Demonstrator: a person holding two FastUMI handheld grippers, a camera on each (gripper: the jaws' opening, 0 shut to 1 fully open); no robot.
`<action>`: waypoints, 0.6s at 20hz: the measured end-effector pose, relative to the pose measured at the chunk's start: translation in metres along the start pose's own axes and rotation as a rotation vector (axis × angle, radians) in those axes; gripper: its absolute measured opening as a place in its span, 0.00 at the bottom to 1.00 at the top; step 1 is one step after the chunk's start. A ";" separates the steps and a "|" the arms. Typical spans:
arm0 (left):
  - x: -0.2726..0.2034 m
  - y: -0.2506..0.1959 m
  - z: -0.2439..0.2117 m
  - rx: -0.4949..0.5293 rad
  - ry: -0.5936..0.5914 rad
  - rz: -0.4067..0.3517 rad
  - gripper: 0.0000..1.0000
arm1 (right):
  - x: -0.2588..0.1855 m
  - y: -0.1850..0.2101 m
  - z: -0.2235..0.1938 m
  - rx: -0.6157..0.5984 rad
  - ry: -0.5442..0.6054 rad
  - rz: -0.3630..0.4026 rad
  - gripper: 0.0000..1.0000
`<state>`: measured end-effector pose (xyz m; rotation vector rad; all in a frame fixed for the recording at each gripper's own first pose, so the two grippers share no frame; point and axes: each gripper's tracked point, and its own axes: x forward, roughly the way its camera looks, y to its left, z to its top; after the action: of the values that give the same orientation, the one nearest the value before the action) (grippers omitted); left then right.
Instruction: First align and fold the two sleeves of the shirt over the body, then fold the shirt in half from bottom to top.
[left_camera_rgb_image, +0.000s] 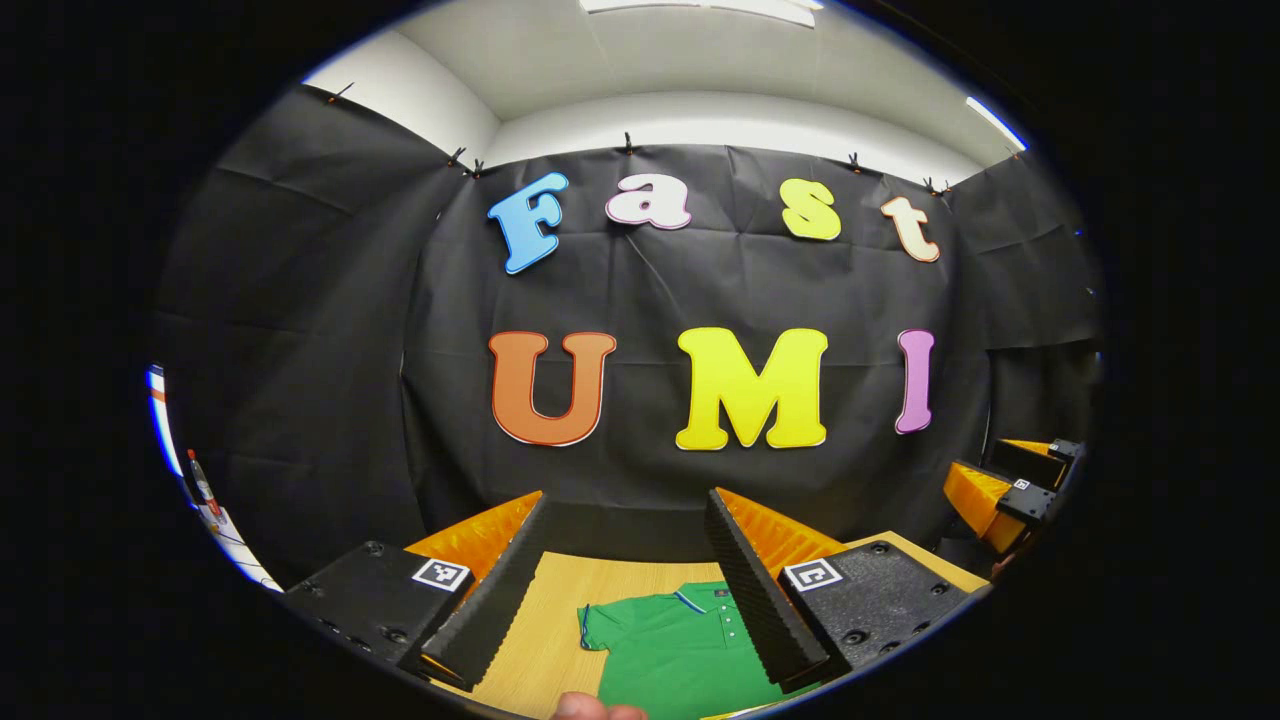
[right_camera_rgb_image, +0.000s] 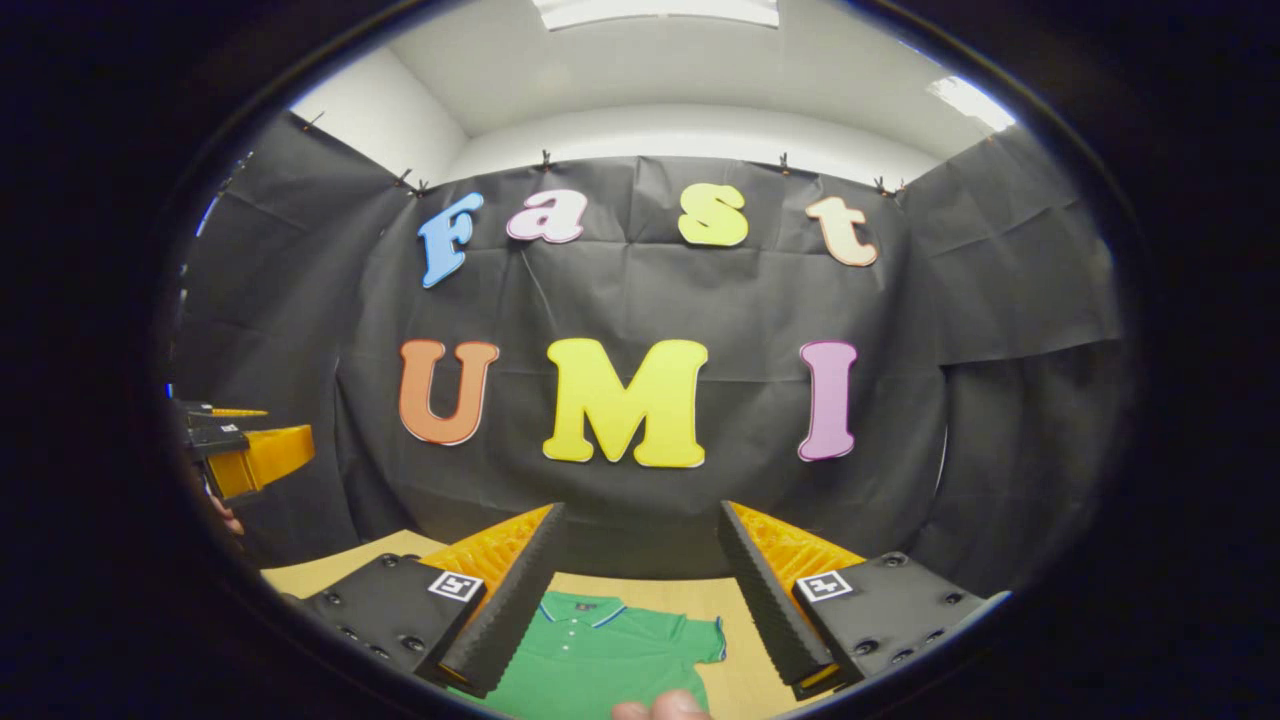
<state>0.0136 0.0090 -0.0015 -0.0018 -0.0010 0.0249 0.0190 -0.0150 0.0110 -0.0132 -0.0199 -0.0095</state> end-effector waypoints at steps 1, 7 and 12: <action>0.001 -0.002 0.000 0.001 0.001 0.000 0.98 | 0.001 -0.002 -0.001 0.004 0.004 -0.003 0.98; 0.006 -0.001 -0.001 0.012 -0.006 0.021 0.98 | 0.017 -0.013 -0.009 0.007 0.044 0.007 0.98; 0.007 0.002 -0.002 0.038 -0.005 0.038 0.98 | 0.037 -0.020 -0.022 -0.016 0.082 0.042 0.98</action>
<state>0.0206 0.0115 -0.0033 0.0363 -0.0051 0.0630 0.0561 -0.0352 -0.0099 -0.0297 0.0627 0.0317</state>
